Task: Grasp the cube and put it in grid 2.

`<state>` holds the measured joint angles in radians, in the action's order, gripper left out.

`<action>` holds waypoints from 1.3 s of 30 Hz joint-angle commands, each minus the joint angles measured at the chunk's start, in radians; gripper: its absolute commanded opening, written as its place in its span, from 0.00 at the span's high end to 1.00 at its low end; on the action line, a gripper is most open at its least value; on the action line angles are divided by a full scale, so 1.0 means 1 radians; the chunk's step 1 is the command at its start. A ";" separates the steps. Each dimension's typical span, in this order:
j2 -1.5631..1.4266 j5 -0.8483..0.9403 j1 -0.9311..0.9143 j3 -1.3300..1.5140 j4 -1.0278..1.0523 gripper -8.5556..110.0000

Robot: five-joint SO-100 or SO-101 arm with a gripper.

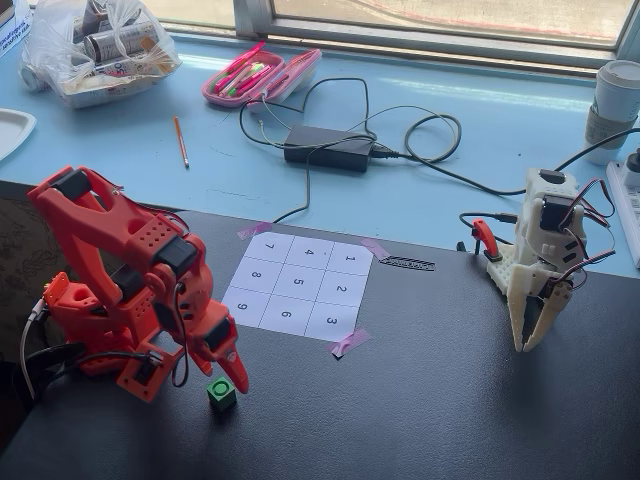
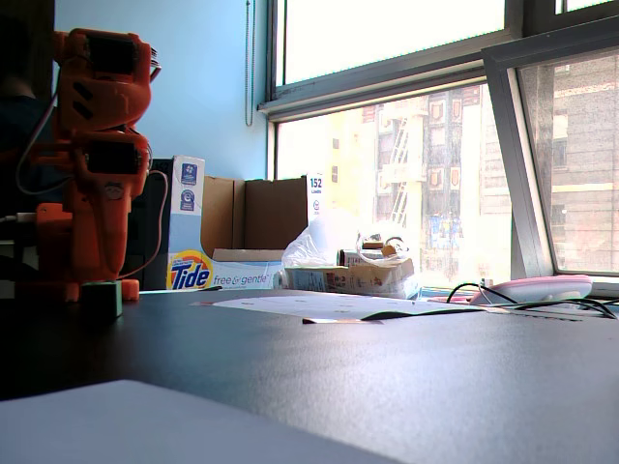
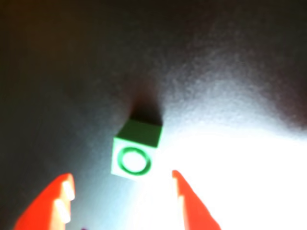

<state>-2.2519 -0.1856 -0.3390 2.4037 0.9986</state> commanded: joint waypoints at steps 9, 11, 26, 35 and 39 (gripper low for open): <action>0.080 -0.014 -0.049 -0.003 -0.051 0.67; 0.086 -0.005 -0.049 -0.003 -0.054 0.75; 0.127 0.003 -0.061 -0.002 -0.075 0.93; 0.150 0.031 -0.029 -0.230 0.080 0.93; 0.192 0.044 0.020 -0.508 0.236 0.93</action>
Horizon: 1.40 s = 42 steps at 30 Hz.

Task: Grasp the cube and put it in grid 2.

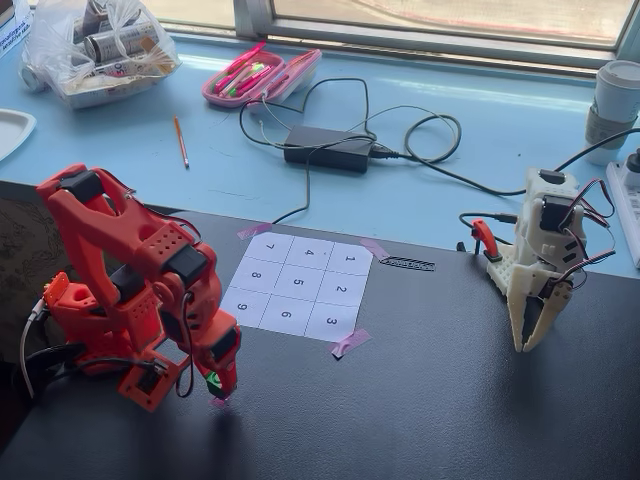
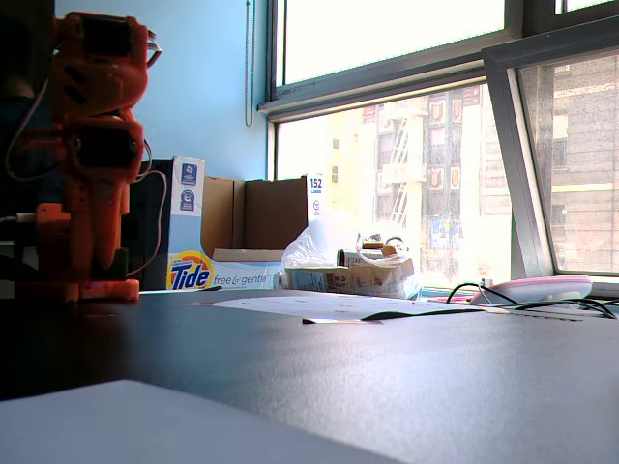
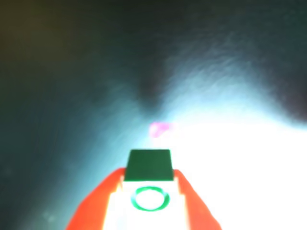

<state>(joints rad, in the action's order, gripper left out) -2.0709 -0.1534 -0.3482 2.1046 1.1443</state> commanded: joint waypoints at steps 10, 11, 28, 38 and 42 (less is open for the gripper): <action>0.164 0.044 0.256 -0.842 0.295 0.93; 0.189 0.044 0.288 -0.884 0.301 0.93; 0.724 -0.055 0.727 -1.519 0.522 0.93; 0.957 -0.112 0.847 -1.723 0.557 0.93; 1.035 -0.120 0.851 -1.727 0.540 0.93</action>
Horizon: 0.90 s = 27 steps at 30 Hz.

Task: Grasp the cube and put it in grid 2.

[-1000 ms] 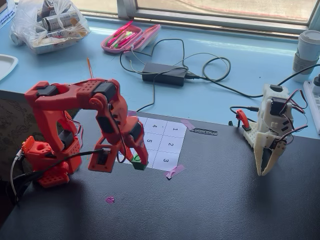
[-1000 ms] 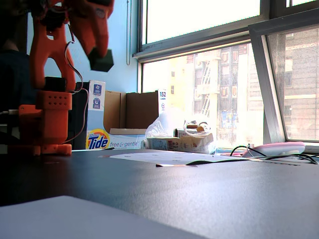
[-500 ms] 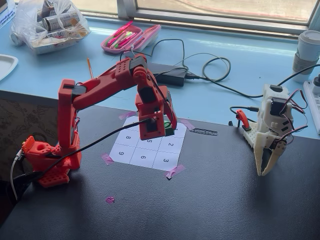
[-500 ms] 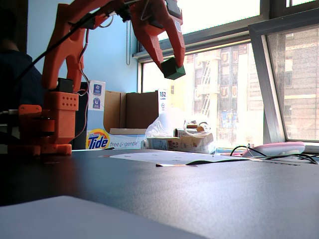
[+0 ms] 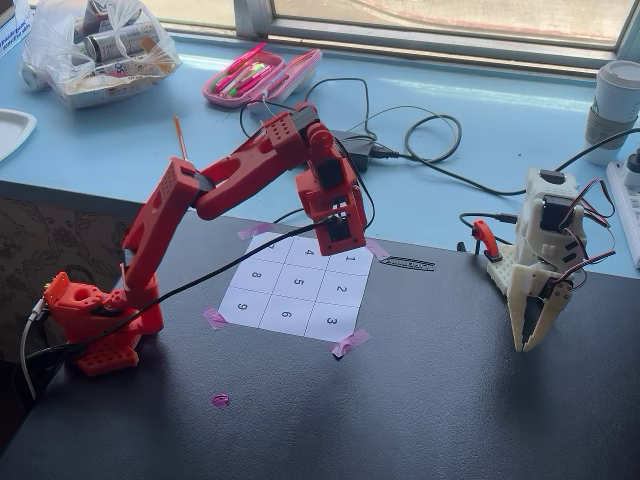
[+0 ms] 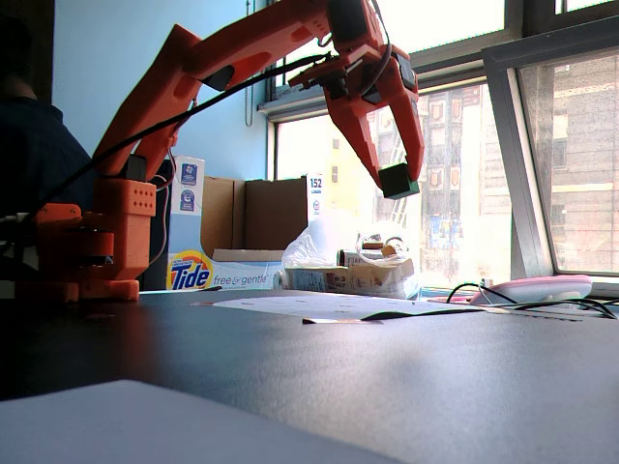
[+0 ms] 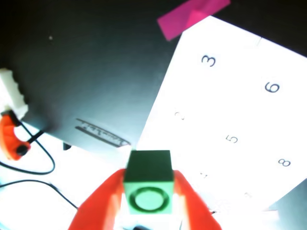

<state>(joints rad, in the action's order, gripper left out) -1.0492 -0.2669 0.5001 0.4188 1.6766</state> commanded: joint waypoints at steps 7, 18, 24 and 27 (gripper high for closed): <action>0.146 -0.014 -0.012 -0.041 -0.038 0.93; 0.250 -0.025 0.015 -0.044 -0.077 0.93; 0.268 -0.025 0.044 -0.060 -0.077 0.93; 0.270 -0.026 0.052 -0.060 -0.075 0.93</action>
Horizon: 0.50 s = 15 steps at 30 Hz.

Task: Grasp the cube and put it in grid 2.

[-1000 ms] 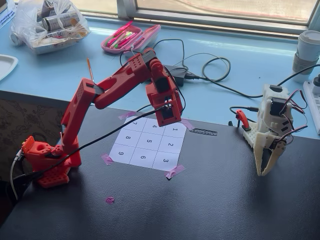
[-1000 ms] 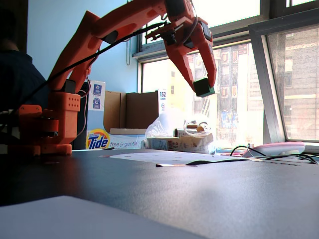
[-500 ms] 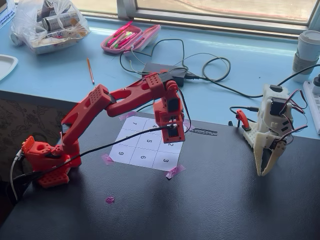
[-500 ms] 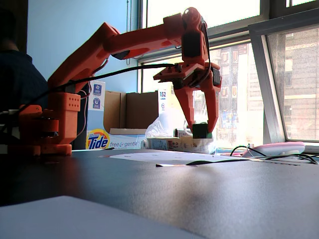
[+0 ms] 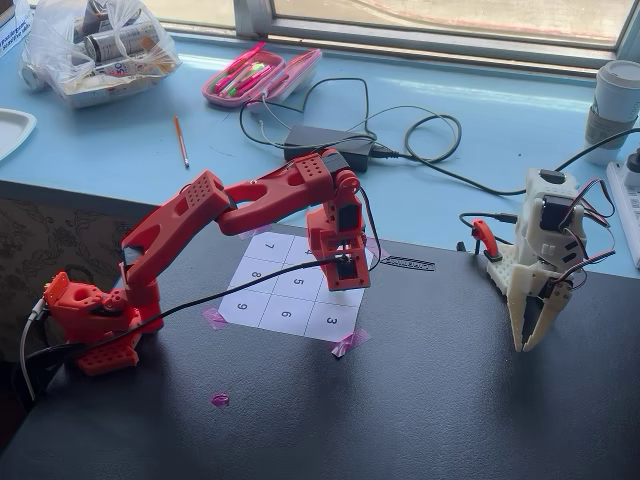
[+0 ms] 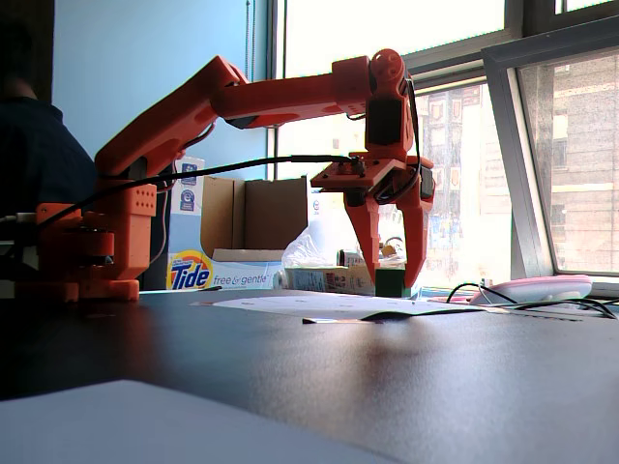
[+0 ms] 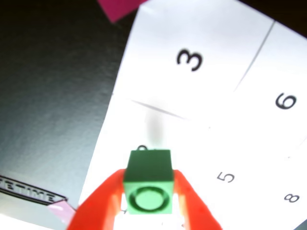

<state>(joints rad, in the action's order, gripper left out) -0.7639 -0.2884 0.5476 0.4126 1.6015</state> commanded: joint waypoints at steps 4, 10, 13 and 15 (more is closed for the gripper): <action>-0.014 -0.002 0.002 -0.055 0.006 0.92; -0.006 0.011 0.008 -0.055 0.028 0.82; -0.005 0.012 0.008 -0.054 0.031 0.75; -0.005 0.015 0.008 -0.052 0.031 0.73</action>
<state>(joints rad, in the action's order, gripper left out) -0.7578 -0.2823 0.5492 0.4126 1.6276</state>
